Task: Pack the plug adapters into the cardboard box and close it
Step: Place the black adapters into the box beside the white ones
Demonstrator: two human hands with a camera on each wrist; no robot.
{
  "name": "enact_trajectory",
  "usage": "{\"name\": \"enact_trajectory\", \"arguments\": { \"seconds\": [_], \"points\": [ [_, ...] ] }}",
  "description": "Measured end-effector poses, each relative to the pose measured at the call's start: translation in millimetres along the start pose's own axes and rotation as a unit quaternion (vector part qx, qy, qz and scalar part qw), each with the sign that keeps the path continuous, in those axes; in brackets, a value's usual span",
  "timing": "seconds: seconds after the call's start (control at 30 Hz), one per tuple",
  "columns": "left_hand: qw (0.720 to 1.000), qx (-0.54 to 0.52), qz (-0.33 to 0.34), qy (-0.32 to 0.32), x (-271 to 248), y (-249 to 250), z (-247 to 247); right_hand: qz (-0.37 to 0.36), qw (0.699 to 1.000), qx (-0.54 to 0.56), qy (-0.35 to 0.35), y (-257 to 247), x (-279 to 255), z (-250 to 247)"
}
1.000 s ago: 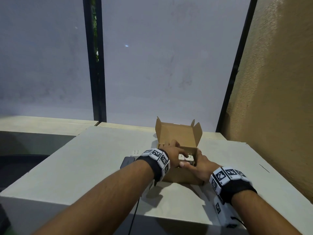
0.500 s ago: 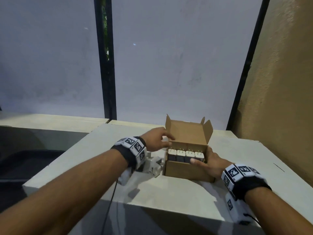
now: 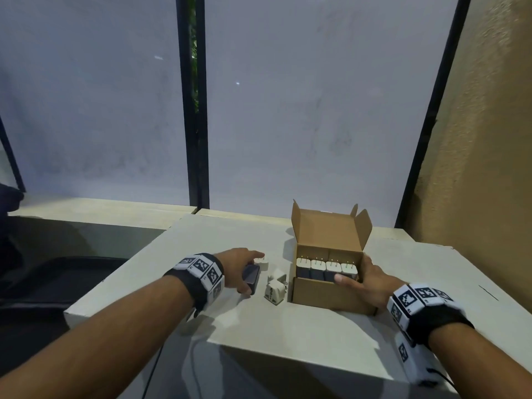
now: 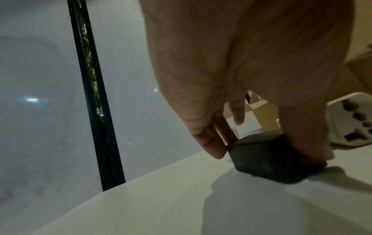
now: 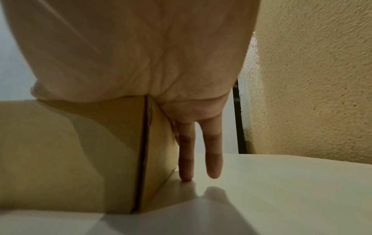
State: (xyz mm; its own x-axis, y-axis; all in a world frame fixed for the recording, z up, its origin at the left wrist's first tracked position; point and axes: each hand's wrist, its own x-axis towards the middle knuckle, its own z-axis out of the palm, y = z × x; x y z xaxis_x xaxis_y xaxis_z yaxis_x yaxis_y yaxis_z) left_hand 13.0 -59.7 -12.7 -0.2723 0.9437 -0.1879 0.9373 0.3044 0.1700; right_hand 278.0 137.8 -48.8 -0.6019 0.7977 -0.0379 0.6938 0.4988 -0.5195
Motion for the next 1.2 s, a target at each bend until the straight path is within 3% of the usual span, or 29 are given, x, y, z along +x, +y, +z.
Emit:
{"name": "enact_trajectory", "arguments": {
  "seconds": [0.23, 0.4, 0.7, 0.8, 1.0, 1.2],
  "points": [
    [0.997, -0.046, 0.036, 0.053, -5, -8, -5, 0.0, 1.0, -0.008, 0.0, 2, 0, 0],
    [0.963, -0.224, 0.091, 0.123, -4, -10, -12, -0.002, 1.0, 0.007, -0.005, 4, 0, 1],
    [0.906, -0.307, 0.159, 0.245, 32, 77, -25, 0.027, 0.999, -0.008, -0.017, -5, -6, -3],
    [0.907, -0.307, 0.161, 0.238, 51, 116, -22, 0.041, 0.999, -0.01, 0.002, -9, -10, -4],
    [0.956, -0.199, 0.137, 0.167, 81, 164, -9, 0.068, 0.998, 0.006, -0.007, -11, -11, -4],
    [0.956, -0.227, 0.122, 0.138, 96, 169, -5, 0.066, 0.997, 0.032, 0.003, -13, -14, -5]
  ]
}}
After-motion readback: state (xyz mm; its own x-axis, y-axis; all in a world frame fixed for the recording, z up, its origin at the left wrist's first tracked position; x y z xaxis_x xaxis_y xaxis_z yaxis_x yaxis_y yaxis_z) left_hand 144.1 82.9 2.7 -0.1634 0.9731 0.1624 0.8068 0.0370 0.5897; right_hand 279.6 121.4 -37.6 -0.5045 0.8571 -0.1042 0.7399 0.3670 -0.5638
